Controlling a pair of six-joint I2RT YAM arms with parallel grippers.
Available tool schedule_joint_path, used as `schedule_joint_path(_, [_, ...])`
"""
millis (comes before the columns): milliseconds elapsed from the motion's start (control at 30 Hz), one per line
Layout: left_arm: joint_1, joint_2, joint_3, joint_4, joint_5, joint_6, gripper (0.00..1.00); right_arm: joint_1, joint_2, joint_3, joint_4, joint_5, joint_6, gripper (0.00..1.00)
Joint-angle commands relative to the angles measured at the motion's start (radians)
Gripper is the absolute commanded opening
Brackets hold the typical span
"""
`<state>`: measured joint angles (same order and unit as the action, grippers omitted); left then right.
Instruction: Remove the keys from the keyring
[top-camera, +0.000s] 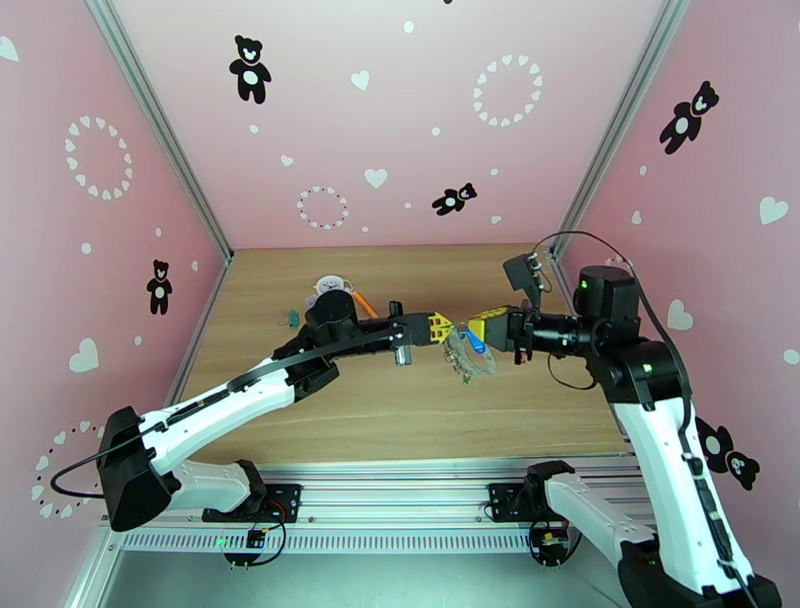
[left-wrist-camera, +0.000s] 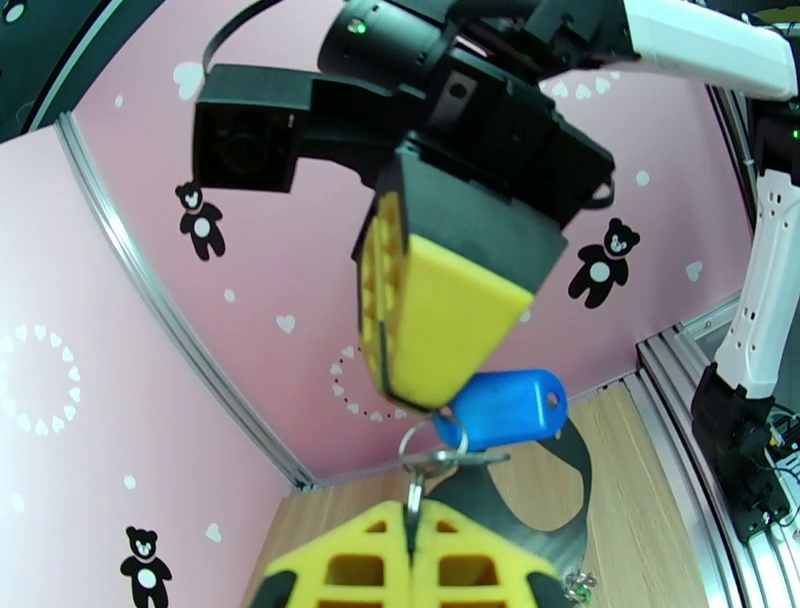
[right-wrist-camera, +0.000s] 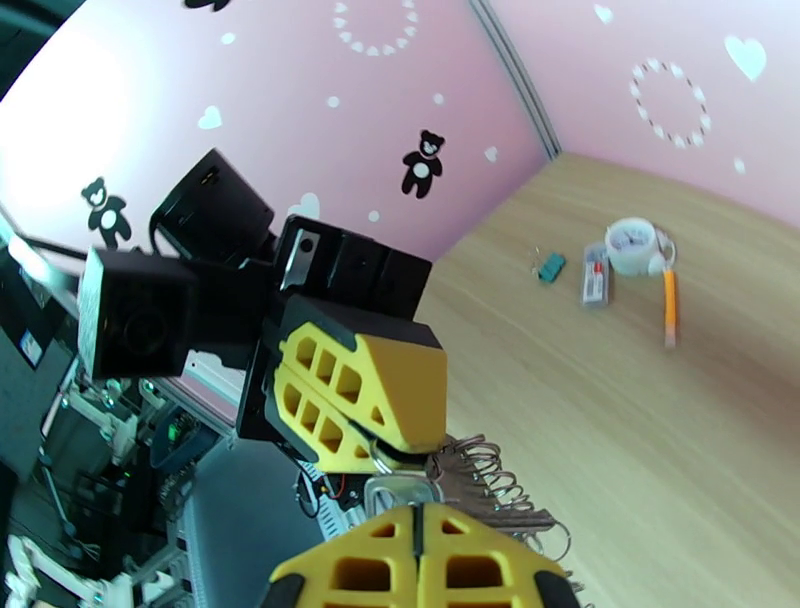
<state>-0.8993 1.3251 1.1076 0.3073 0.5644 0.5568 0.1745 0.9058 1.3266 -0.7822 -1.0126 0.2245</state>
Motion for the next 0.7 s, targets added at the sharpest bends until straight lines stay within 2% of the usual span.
schedule_joint_path(0, [0.025,-0.041,-0.022,0.049,-0.053,-0.014,0.01,0.009,-0.084,-0.053,0.088,0.017,-0.043,0.00])
schedule_joint_path(167, [0.020,-0.029,0.018,-0.034,-0.052,0.056,0.01,0.054,-0.086,-0.070,0.076,0.005,-0.114,0.00])
schedule_joint_path(267, [0.016,-0.020,0.067,-0.130,-0.056,0.123,0.02,0.054,-0.090,-0.040,0.058,0.092,-0.115,0.21])
schedule_joint_path(333, [0.013,-0.007,0.105,-0.202,-0.062,0.166,0.02,0.052,-0.083,-0.010,0.054,0.172,-0.083,0.41])
schedule_joint_path(433, [0.002,0.011,0.145,-0.288,-0.093,0.217,0.02,0.053,-0.050,0.035,0.030,0.250,-0.042,0.48])
schedule_joint_path(500, [-0.009,0.020,0.164,-0.327,-0.115,0.251,0.02,0.054,-0.016,0.057,0.024,0.253,-0.029,0.56])
schedule_joint_path(667, [-0.033,0.034,0.179,-0.359,-0.168,0.296,0.02,0.065,0.062,0.112,0.014,0.285,-0.005,0.59])
